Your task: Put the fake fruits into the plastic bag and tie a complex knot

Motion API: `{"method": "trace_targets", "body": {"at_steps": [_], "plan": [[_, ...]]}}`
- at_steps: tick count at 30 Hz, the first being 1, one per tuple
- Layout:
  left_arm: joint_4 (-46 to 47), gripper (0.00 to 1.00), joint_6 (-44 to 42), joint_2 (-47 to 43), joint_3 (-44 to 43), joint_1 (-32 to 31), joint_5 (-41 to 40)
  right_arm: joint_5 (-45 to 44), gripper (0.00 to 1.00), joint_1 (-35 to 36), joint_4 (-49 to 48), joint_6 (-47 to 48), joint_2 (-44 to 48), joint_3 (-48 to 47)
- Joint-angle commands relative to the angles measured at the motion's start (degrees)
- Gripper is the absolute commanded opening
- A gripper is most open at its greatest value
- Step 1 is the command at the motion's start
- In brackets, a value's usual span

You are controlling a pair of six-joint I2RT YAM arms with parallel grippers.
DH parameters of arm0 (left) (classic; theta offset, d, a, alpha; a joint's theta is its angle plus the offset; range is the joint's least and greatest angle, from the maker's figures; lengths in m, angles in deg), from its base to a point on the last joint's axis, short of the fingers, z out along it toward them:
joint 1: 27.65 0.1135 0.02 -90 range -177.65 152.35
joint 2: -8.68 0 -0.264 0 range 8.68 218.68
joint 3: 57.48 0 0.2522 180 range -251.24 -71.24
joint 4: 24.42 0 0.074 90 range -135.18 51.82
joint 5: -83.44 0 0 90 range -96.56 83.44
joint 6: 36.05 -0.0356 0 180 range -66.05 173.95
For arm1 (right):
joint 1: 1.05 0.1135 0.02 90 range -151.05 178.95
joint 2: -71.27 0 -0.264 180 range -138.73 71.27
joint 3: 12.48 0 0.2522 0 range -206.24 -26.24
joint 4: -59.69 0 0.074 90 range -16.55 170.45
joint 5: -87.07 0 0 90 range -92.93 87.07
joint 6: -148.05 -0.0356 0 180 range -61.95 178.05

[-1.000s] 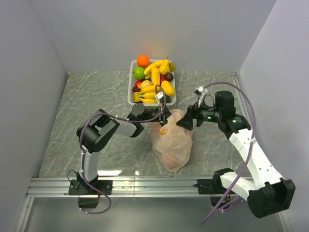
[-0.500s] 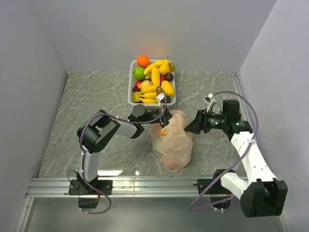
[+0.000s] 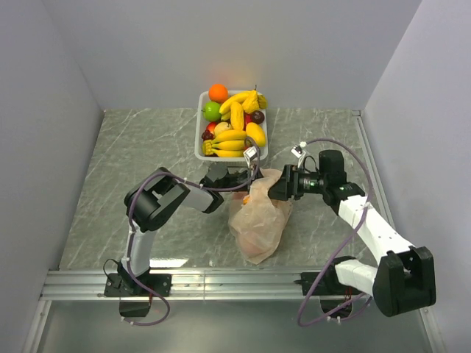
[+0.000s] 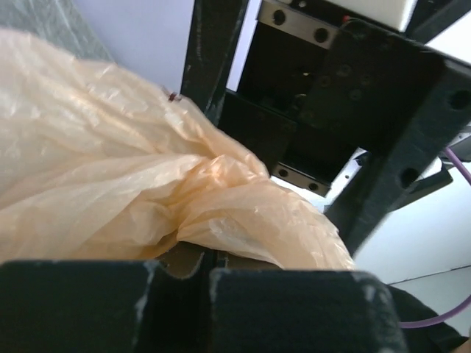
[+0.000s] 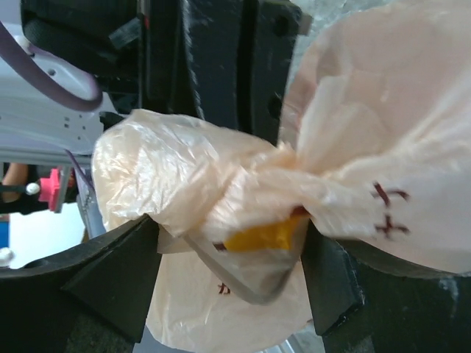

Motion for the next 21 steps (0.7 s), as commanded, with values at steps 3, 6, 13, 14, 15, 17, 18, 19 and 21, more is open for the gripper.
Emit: {"method": "trace_targets", "body": {"at_steps": [3, 6, 13, 14, 15, 17, 18, 19, 21], "plan": [[16.8, 0.01, 0.7, 1.7, -2.5, -2.2, 1.4, 1.2, 0.78, 1.5, -11.6, -6.9, -2.0, 0.5], [18.1, 0.00, 0.3, 1.6, -2.4, -3.1, 2.3, 1.6, 0.78, 1.6, -15.1, -7.3, -3.1, 0.3], [16.8, 0.00, -2.9, -2.0, 0.7, -2.3, 5.2, 4.1, 0.75, 1.4, -6.5, 2.6, -2.5, -3.7], [17.3, 0.01, -2.9, -2.2, 0.7, -2.4, 6.6, 3.9, 0.75, 1.3, -6.4, 3.5, -2.4, -3.7], [18.5, 0.01, -3.0, -2.4, 1.1, -2.5, 7.6, 4.6, 0.75, 1.4, -6.9, 3.0, -2.3, -3.6], [19.1, 0.00, -3.7, -3.2, 1.5, -2.7, 9.3, 5.4, 0.73, 1.5, -10.5, 0.4, -3.1, -3.2], [19.5, 0.01, -3.9, -3.3, 1.0, -3.1, 10.1, 5.8, 0.72, 1.9, -11.6, -0.4, -3.6, -3.1], [20.9, 0.00, -3.8, -3.1, 0.6, -3.4, 11.8, 6.4, 0.71, 2.0, -14.2, -1.0, -4.5, -3.1], [22.2, 0.01, -3.7, -2.9, -0.1, -4.1, 13.1, 6.8, 0.68, 2.3, -15.6, -1.3, -5.6, -3.6]]}}
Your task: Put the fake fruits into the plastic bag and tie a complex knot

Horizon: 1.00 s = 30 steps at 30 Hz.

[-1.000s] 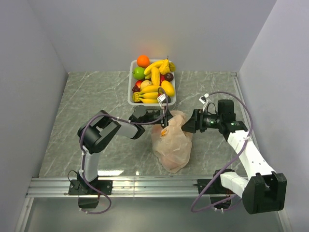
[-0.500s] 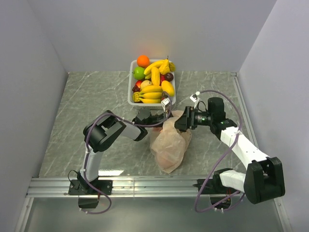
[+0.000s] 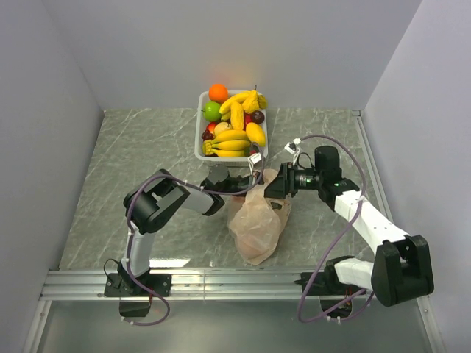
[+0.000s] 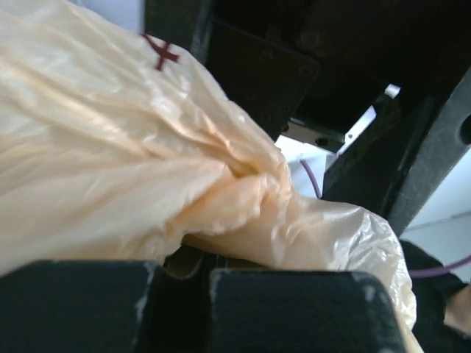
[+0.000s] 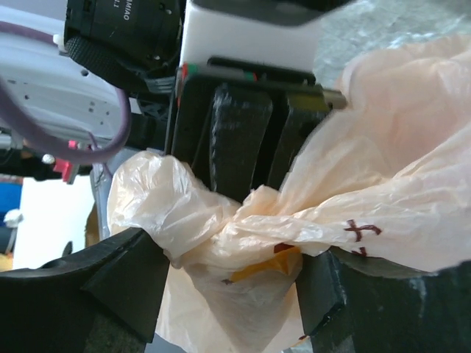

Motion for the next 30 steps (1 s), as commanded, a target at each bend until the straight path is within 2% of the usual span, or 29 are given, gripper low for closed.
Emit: {"method": "trace_targets", "body": {"at_steps": [1, 4, 5, 8, 12, 14, 21, 23, 24, 25, 27, 28, 30], "plan": [[22.8, 0.00, -1.8, -2.7, -1.0, -2.6, 6.8, 1.3, 0.68, 0.9, -7.8, -0.2, -2.1, -4.0], [20.8, 0.01, -3.0, -2.7, -1.2, -2.8, 6.6, 2.2, 0.66, 1.8, -8.2, 0.2, -3.0, -5.0], [20.5, 0.01, -3.1, -2.6, -1.0, -2.7, 5.6, 2.0, 0.69, 2.0, -7.0, 1.8, -3.1, -5.5], [19.3, 0.00, -3.1, -2.7, 0.1, -1.3, 1.0, 0.4, 0.80, 3.1, 1.0, 7.2, -2.9, -8.0], [18.0, 0.00, -4.3, -3.4, 0.9, -0.3, -1.3, -3.0, 0.88, 2.8, 16.7, 16.5, 0.4, -9.8], [16.8, 0.00, -5.0, -3.8, 1.4, -0.2, -1.7, -4.3, 0.93, 1.4, 21.3, 20.5, 1.5, -10.6], [16.5, 0.00, -5.7, -3.9, 1.3, -0.3, -2.0, -1.9, 0.96, -6.6, 38.6, 26.5, 5.0, -14.6], [16.6, 0.00, -5.7, -3.7, 1.4, -0.2, -2.0, -1.7, 0.92, -7.9, 39.8, 26.1, 5.7, -14.1], [16.7, 0.01, -5.6, -3.6, 1.4, -0.3, -2.0, -1.9, 0.87, -8.7, 40.8, 25.9, 6.4, -13.4], [17.0, 0.01, -5.6, -3.6, 1.3, -0.2, -1.9, -1.2, 0.78, -8.9, 41.0, 26.0, 6.7, -13.0], [17.0, 0.01, -5.6, -3.6, 1.4, -0.4, -1.9, -1.6, 0.65, -8.9, 39.8, 24.4, 7.1, -10.5], [17.6, 0.01, -5.5, -3.5, 1.4, -0.3, -1.8, -1.3, 0.52, -8.9, 37.4, 22.3, 7.1, -9.6], [17.7, 0.00, -5.6, -3.3, 1.3, -0.5, -1.6, 0.1, 0.44, -8.7, 36.1, 21.5, 5.7, -8.1]]}}
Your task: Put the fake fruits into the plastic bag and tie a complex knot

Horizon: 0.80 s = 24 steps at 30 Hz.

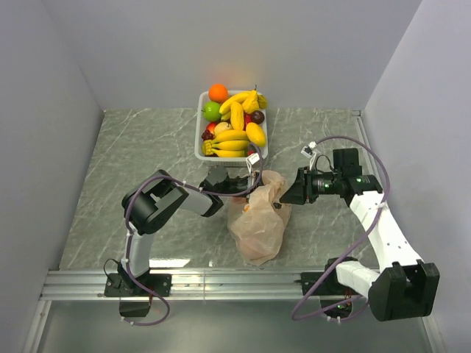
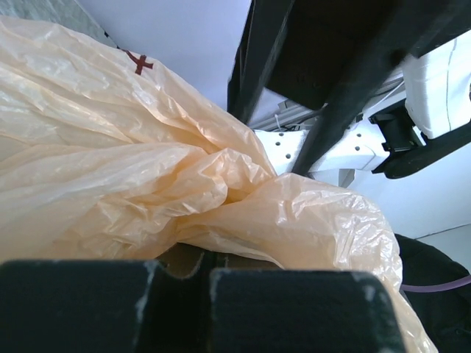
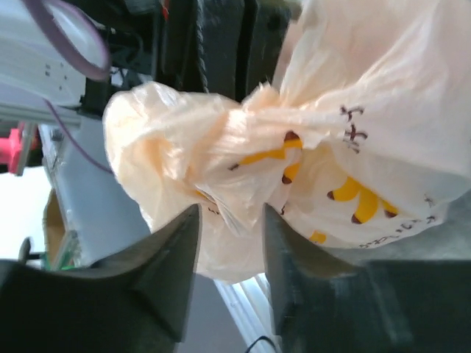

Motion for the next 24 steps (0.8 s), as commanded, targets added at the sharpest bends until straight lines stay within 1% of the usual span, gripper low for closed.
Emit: {"method": "trace_targets", "body": {"at_steps": [1, 2, 3, 4, 5, 6, 8, 9, 10, 12, 13, 15, 16, 17, 19, 21, 23, 24], "plan": [[17.3, 0.01, -2.0, -2.3, -0.2, -0.6, 0.2, 2.8, 0.38, 0.2, -3.7, -5.7, -1.1, 2.7], [17.6, 0.01, -2.0, -2.3, -0.3, -0.6, 0.3, 3.4, 0.35, 0.2, -4.8, -6.5, -1.7, 2.9], [17.9, 0.01, -2.1, -2.2, -0.4, -0.7, 0.6, 3.4, 0.32, 0.4, -8.4, -7.9, -3.1, 3.8], [18.0, 0.01, -2.1, -2.1, -0.5, -0.9, 0.8, 3.5, 0.26, 0.6, -9.9, -10.5, -3.7, 4.1], [18.0, 0.01, -2.1, -2.0, -0.7, -1.1, 0.9, 4.0, 0.25, 1.1, -11.1, -11.5, -5.3, 4.2], [18.0, 0.01, -2.2, -1.9, -1.0, -1.3, 1.0, 4.3, 0.24, 1.4, -14.3, -12.8, -5.9, 4.5], [18.1, 0.01, -2.2, -1.6, -1.1, -1.3, 1.0, 4.7, 0.19, 2.1, -18.3, -17.3, -7.3, 4.6], [18.7, 0.01, -1.8, -1.2, -1.2, -1.4, 1.3, 4.7, 0.19, 2.4, -22.9, -19.2, -7.7, 4.5], [19.0, 0.00, -1.7, -1.0, -1.3, -1.5, 1.4, 4.8, 0.19, 2.6, -24.6, -22.0, -7.8, 4.2], [19.1, 0.01, -1.5, -0.7, -1.3, -1.4, 1.4, 4.7, 0.21, 3.2, -27.1, -23.9, -8.9, 2.9], [19.1, 0.01, -1.5, -0.7, -1.3, -1.5, 1.4, 4.4, 0.25, 3.5, -27.9, -24.6, -9.2, 2.4], [19.4, 0.01, -1.7, -0.8, -1.5, -1.4, 1.4, 4.3, 0.28, 4.8, -28.6, -25.2, -10.0, 1.9], [19.2, 0.01, -1.8, -0.8, -1.5, -1.4, 1.0, 3.8, 0.32, 5.3, -28.8, -25.4, -10.3, 2.0], [19.1, 0.01, -1.9, -0.7, -1.8, -1.4, 0.9, 3.7, 0.33, 6.0, -29.2, -25.7, -10.6, 2.1], [18.8, 0.00, -1.8, -0.3, -2.1, -1.4, 0.0, 2.1, 0.37, 8.5, -32.5, -28.2, -10.6, 3.6], [19.0, 0.00, -2.0, 0.4, -2.9, -1.4, -0.8, 1.0, 0.38, 10.5, -36.7, -30.2, -10.6, 4.9], [18.3, 0.00, -2.3, 0.6, -3.6, -1.4, -0.9, 0.7, 0.41, 11.7, -35.6, -29.6, -10.9, 4.7], [18.2, 0.01, -2.4, 0.4, -3.7, -1.4, -1.0, 0.7, 0.43, 11.6, -30.2, -25.4, -10.9, 3.5]]}}
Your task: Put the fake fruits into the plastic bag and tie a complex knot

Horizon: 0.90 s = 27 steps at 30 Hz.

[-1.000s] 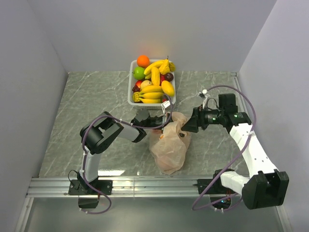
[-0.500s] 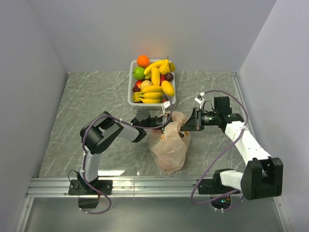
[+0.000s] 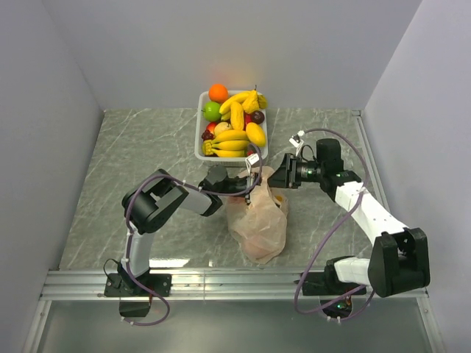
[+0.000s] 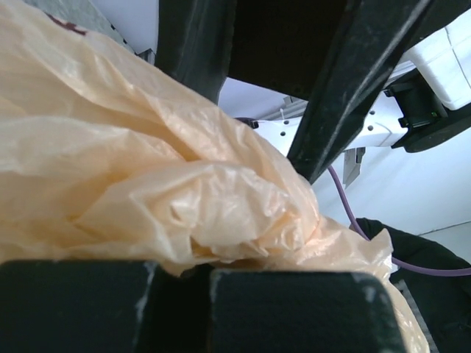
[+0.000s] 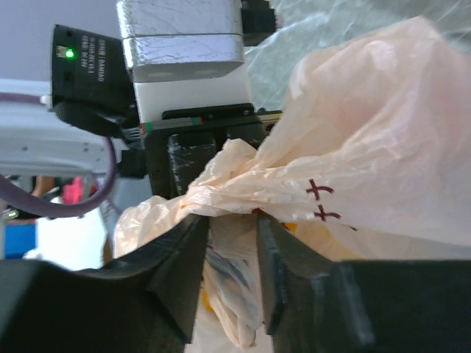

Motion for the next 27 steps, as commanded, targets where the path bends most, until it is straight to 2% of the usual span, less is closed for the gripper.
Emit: {"method": "trace_targets", "body": {"at_steps": [1, 3, 6, 8, 9, 17, 19, 23, 27], "plan": [[19.2, 0.00, -1.4, -0.2, -3.4, -1.4, -2.3, 1.9, 0.46, 3.1, 4.5, 3.9, -0.4, -1.6], [19.3, 0.01, -1.3, -0.6, -2.7, -1.4, -2.3, 1.1, 0.55, 0.9, 14.4, 13.1, 1.7, -3.6], [20.0, 0.01, -1.2, -1.0, -2.0, -1.3, -2.3, -3.2, 0.59, -3.0, 25.3, 25.8, 6.1, -5.4], [20.2, 0.01, -1.0, -0.9, -2.1, -1.4, -2.1, -4.0, 0.58, -5.1, 28.5, 29.6, 9.2, -5.4], [20.8, 0.00, -0.8, -0.8, -2.3, -1.5, -2.1, -4.8, 0.54, -5.5, 30.8, 32.2, 10.2, -5.3], [21.1, 0.01, -0.7, -0.9, -2.4, -1.7, -1.8, -6.1, 0.42, -5.9, 32.9, 36.2, 13.8, -5.0], [21.0, 0.01, -0.8, -1.0, -2.3, -1.7, -1.8, -3.4, 0.39, -6.2, 37.0, 40.7, 13.1, -6.1], [21.5, 0.00, -0.5, -0.7, -2.5, -1.7, -1.8, -0.3, 0.40, -5.8, 38.6, 43.1, 12.7, -6.7], [21.9, 0.01, -0.2, -0.5, -2.8, -1.9, -1.4, 0.6, 0.43, -5.0, 36.3, 41.1, 10.7, -6.5]]}}
